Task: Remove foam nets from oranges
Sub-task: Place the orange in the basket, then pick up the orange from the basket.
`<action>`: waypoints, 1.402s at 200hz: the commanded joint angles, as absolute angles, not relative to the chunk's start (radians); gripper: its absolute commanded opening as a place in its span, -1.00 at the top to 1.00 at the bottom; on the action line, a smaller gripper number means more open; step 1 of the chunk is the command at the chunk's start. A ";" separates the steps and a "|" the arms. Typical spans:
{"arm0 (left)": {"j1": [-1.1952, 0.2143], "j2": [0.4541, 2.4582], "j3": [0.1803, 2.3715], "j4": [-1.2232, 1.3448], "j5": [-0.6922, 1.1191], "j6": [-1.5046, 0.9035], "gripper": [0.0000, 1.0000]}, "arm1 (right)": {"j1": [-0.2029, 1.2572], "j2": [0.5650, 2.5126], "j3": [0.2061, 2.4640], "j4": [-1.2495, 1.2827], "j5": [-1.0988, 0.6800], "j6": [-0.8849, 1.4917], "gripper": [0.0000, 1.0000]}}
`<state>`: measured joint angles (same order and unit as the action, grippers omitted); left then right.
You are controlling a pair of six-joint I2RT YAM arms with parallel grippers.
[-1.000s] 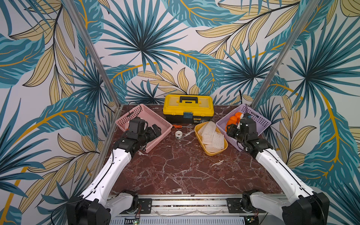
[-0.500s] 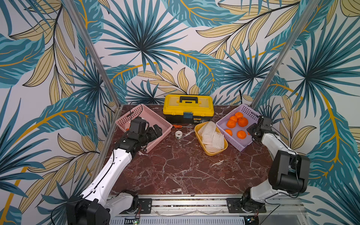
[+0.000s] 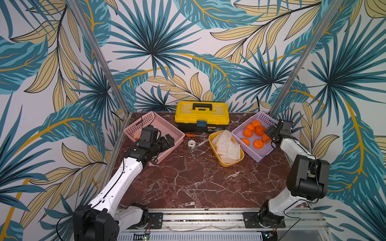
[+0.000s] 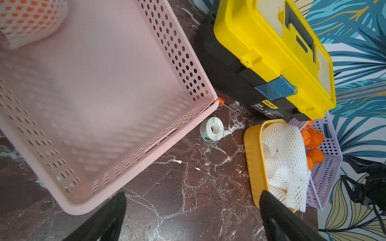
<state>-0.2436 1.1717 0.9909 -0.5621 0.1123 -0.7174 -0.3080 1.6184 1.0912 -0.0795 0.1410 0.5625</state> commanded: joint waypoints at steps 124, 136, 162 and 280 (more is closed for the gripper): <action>-0.206 1.123 1.100 -0.665 -0.132 -0.755 -0.99 | 0.542 1.264 0.870 0.125 -0.052 0.273 -0.79; -0.193 1.140 1.136 -0.698 -0.177 -0.762 -0.99 | 0.654 1.285 0.823 0.153 -0.001 0.201 -0.80; -0.137 1.278 1.251 -0.769 -0.164 -0.772 -0.99 | 0.826 1.355 0.739 0.236 0.168 0.090 -0.79; 0.063 2.147 2.082 -1.037 -0.182 -0.427 -0.99 | 0.877 1.417 0.746 0.246 0.189 0.083 -0.78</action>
<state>0.0422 2.0834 1.9446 -0.9562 -0.1284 -0.5262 0.8749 1.4021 0.7479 0.2264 0.2016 0.0883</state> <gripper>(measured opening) 0.995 0.891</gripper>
